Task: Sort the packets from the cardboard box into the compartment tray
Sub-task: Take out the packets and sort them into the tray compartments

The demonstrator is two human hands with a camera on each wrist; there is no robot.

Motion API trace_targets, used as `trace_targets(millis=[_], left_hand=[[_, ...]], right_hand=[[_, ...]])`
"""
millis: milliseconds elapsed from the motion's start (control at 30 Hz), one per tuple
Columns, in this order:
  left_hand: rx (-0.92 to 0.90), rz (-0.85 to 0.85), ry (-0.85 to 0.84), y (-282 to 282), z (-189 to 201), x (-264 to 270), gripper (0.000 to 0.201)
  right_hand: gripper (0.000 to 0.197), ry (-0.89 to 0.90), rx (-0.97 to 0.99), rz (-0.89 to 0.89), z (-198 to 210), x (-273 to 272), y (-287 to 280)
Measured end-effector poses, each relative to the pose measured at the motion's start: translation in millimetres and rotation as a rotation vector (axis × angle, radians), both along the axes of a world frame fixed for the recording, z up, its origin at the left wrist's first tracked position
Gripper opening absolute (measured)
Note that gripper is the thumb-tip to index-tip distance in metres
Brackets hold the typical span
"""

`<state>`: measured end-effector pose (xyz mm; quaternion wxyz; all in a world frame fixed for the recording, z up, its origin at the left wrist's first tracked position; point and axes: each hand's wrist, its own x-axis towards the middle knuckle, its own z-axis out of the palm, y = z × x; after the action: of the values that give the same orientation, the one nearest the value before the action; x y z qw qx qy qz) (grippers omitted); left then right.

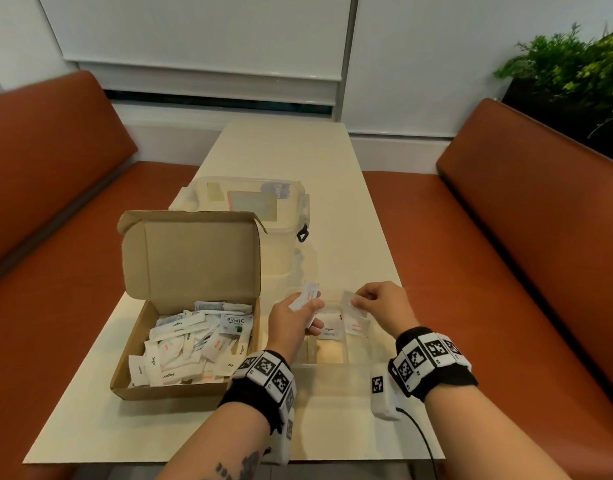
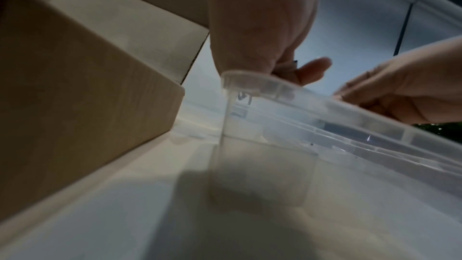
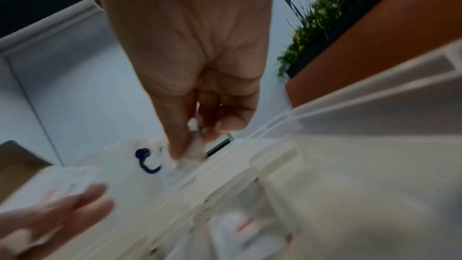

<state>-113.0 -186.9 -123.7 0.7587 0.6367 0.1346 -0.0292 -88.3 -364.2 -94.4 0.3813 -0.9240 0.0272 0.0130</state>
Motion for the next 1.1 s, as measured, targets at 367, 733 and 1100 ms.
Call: trace_targets(millis=[367,733,1100], left_hand=[[0.006,0.028,-0.031,1.0,1.4,0.8,0.011],[-0.010,0.005,-0.019,1.0,-1.8,1.9,0.017],[-0.049,-0.059,0.009,1.6,-2.4,2.2,0.019]], right_hand=[[0.012,0.098,-0.320,0.137,-27.3,-0.6,-3.4],[0.014,0.037,-0.410,0.206,-28.2,-9.0,-8.4],[0.024,-0.017,-0.408,0.172,-31.8,-13.6,-1.8]])
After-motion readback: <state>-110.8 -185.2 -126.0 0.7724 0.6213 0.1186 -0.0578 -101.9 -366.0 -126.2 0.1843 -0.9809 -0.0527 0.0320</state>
